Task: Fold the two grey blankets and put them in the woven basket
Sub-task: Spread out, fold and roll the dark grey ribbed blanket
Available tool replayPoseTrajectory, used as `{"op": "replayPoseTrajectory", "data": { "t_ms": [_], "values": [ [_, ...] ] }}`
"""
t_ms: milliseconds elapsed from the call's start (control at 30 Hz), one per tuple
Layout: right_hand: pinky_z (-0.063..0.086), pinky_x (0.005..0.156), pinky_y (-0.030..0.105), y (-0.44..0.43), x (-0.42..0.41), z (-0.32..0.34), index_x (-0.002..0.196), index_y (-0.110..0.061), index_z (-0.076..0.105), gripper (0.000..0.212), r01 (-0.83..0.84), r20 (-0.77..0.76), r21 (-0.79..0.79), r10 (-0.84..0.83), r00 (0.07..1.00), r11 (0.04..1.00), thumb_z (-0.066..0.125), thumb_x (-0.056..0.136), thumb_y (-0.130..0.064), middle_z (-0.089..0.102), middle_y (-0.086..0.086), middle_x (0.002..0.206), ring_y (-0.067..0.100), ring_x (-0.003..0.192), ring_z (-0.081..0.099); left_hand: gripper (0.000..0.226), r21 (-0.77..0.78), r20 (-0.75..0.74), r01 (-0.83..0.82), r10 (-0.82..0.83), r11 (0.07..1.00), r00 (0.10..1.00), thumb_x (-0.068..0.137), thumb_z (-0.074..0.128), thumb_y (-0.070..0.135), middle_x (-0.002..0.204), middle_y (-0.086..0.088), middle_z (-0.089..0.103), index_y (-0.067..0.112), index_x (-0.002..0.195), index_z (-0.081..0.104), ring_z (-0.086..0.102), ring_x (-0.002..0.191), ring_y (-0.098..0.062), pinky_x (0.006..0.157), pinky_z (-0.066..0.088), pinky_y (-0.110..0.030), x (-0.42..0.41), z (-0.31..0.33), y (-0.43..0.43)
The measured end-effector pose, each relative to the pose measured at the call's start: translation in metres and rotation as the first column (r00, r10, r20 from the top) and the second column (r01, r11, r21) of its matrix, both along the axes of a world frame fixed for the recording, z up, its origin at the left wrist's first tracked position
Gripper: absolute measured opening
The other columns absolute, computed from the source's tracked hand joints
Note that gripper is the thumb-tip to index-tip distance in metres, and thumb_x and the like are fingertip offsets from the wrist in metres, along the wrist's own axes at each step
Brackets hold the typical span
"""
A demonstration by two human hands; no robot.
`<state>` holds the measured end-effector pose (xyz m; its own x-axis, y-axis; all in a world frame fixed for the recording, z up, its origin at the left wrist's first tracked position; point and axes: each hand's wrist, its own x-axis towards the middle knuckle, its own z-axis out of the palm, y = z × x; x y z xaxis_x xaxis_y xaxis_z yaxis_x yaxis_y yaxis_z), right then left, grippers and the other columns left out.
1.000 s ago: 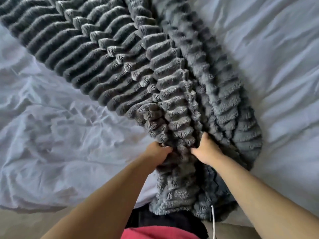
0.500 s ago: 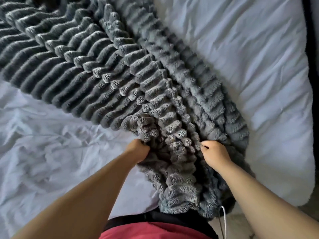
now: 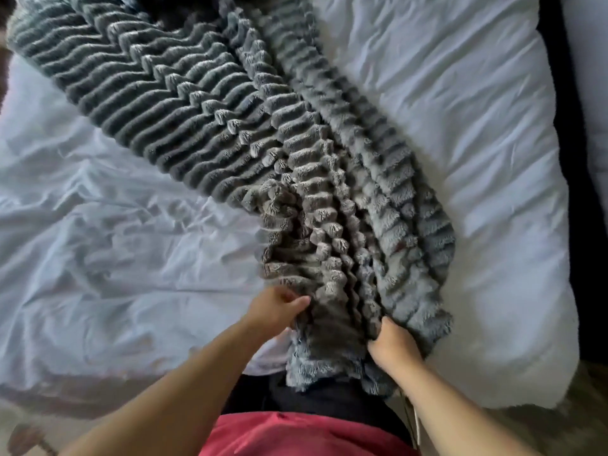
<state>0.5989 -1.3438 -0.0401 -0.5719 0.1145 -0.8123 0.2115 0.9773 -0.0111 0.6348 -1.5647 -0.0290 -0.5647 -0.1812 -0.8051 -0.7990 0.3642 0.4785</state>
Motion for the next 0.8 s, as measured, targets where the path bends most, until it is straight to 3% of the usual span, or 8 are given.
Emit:
{"op": "replayPoseTrajectory", "data": {
  "t_ms": [67,133,233,367,567,667,733,800],
  "values": [
    [0.039,0.071,0.025,0.017,0.006,0.008,0.104,-0.013,0.059,0.026,0.049,0.005,-0.117,-0.049,0.999,0.992,0.063,0.083,-0.027,0.067,0.010,0.115,0.028,0.104,0.062,0.056,0.030,0.085,0.149,-0.151,0.988,0.985,0.073,0.064,0.068,0.095,-0.003,0.066,0.020,0.102,0.064,0.060,0.095,-0.019,0.084,0.051,-0.029,0.019,-0.011,0.044],
    [0.042,0.080,0.025,0.035,0.009,0.024,0.120,-0.008,0.057,0.042,0.113,-0.005,-0.202,-0.117,0.993,0.973,0.065,0.085,-0.028,0.062,0.009,0.125,0.027,0.107,0.059,0.080,-0.047,0.198,0.299,-0.285,0.953,0.938,0.068,0.067,0.070,0.125,-0.011,0.049,0.023,0.130,0.049,0.047,0.119,-0.028,0.104,0.042,-0.035,0.036,-0.024,0.081],
    [0.046,0.088,0.043,0.059,0.016,0.051,0.117,0.004,0.055,0.037,0.163,-0.095,-0.308,-0.201,0.975,0.937,0.063,0.088,-0.018,0.061,0.020,0.117,0.035,0.107,0.058,0.048,-0.168,0.194,0.312,-0.279,0.935,0.941,0.086,0.060,0.034,0.126,-0.015,0.047,0.011,0.128,0.052,0.054,0.112,-0.031,0.093,0.049,-0.037,0.046,-0.027,0.110],
    [0.043,0.071,0.034,0.066,0.025,0.081,0.089,-0.014,0.062,0.003,0.301,-0.193,-0.516,-0.452,0.871,0.802,0.062,0.089,-0.012,0.065,0.008,0.089,0.026,0.088,0.061,0.019,-0.144,-0.061,0.026,-0.035,0.989,0.997,0.092,0.046,0.016,0.108,-0.013,0.065,0.007,0.103,0.057,0.059,0.092,-0.027,0.072,0.043,-0.028,0.043,0.011,0.109],
    [0.049,0.078,0.034,0.009,-0.003,0.156,0.080,-0.017,0.069,0.007,0.324,-0.109,-0.831,-0.703,0.703,0.452,0.068,0.085,-0.022,0.072,0.000,0.086,0.024,0.089,0.065,0.018,0.080,-0.521,-0.359,0.346,0.930,0.780,0.095,0.045,0.018,0.080,-0.004,0.063,0.012,0.088,0.060,0.058,0.079,-0.025,0.070,0.048,-0.037,0.022,0.134,0.043],
    [0.053,0.090,0.048,-0.024,-0.021,0.228,0.090,-0.019,0.074,0.018,0.222,-0.042,-0.941,-0.739,0.673,0.256,0.069,0.079,-0.033,0.075,0.004,0.093,0.030,0.093,0.069,0.019,0.190,-0.649,-0.449,0.454,0.873,0.610,0.094,0.049,0.024,0.092,-0.009,0.070,0.013,0.093,0.064,0.065,0.089,-0.025,0.083,0.053,-0.042,0.007,0.208,0.009],
    [0.056,0.081,0.054,-0.040,-0.030,0.278,0.093,-0.017,0.075,0.018,0.246,0.141,-0.969,-0.727,0.672,0.039,0.067,0.082,-0.028,0.075,0.011,0.096,0.034,0.089,0.071,0.027,0.290,-0.685,-0.464,0.520,0.837,0.511,0.092,0.055,0.032,0.100,-0.016,0.068,0.007,0.102,0.062,0.064,0.097,-0.031,0.089,0.052,-0.049,-0.005,0.261,-0.008],
    [0.058,0.072,0.051,-0.052,-0.038,0.326,0.091,-0.011,0.076,0.019,0.321,0.324,-0.937,-0.676,0.662,-0.135,0.064,0.086,-0.023,0.074,0.016,0.094,0.034,0.082,0.072,0.040,0.213,-0.770,-0.444,0.429,0.870,0.471,0.089,0.060,0.040,0.114,-0.007,0.062,0.016,0.120,0.057,0.061,0.107,-0.025,0.096,0.049,-0.046,-0.011,0.310,-0.022]
  ]
}}
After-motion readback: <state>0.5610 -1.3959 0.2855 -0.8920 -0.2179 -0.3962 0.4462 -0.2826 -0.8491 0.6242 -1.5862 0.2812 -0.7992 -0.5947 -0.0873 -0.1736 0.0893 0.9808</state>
